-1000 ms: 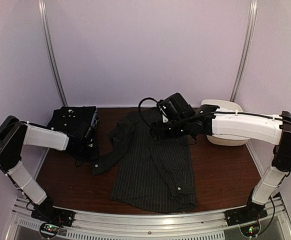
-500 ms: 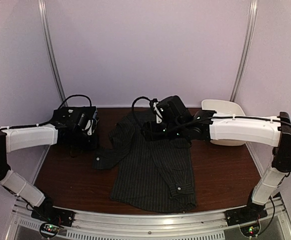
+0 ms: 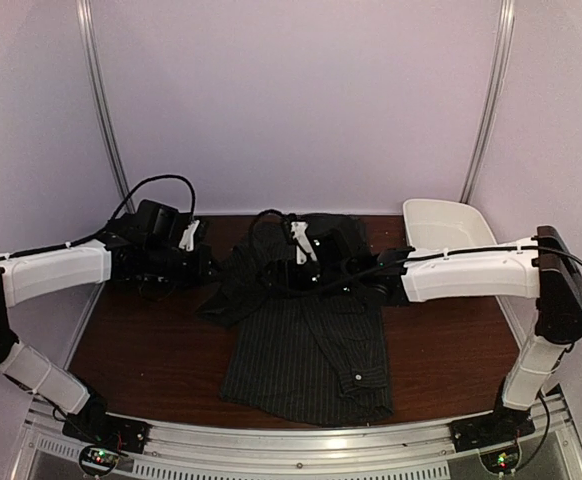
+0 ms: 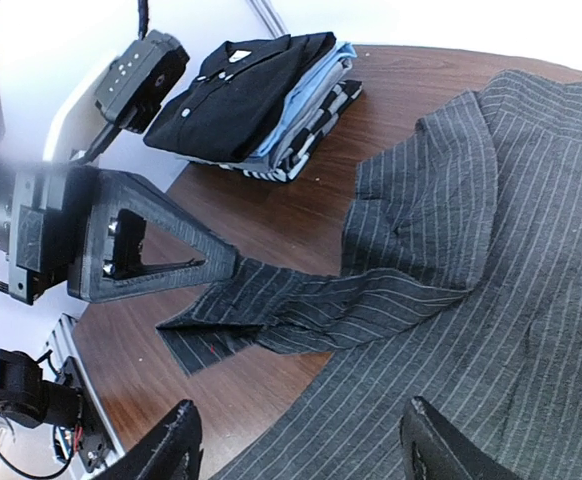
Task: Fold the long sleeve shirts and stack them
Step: Pick up the 1/3-folded shirt from the center of the board.
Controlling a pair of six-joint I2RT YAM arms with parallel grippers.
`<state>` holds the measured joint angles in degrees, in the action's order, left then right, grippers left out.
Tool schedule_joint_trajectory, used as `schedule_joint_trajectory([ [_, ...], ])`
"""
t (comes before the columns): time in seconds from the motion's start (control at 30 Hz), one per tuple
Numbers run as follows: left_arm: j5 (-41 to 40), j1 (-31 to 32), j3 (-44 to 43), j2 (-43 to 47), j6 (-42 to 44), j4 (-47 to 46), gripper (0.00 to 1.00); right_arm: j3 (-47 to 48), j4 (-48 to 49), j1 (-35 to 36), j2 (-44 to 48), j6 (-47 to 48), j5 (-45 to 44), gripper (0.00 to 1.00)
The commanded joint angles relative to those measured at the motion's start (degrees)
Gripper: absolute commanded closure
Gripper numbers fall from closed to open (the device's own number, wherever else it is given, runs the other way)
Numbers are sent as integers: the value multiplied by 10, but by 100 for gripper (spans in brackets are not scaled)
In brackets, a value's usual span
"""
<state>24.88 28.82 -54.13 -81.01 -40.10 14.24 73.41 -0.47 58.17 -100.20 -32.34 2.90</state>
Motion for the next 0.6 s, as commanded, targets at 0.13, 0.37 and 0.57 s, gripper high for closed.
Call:
schedule_joint_trajectory([
  [0.13,74,38,13,-23,-154,-147,100,-39,120,10,-26,-59,59,28],
  [0.37,68,53,4,-49,-196,-182,100,-62,149,11,-31,-78,59,23],
  [0.57,66,64,-5,-66,-216,-199,100,-60,152,12,-46,-89,61,21],
])
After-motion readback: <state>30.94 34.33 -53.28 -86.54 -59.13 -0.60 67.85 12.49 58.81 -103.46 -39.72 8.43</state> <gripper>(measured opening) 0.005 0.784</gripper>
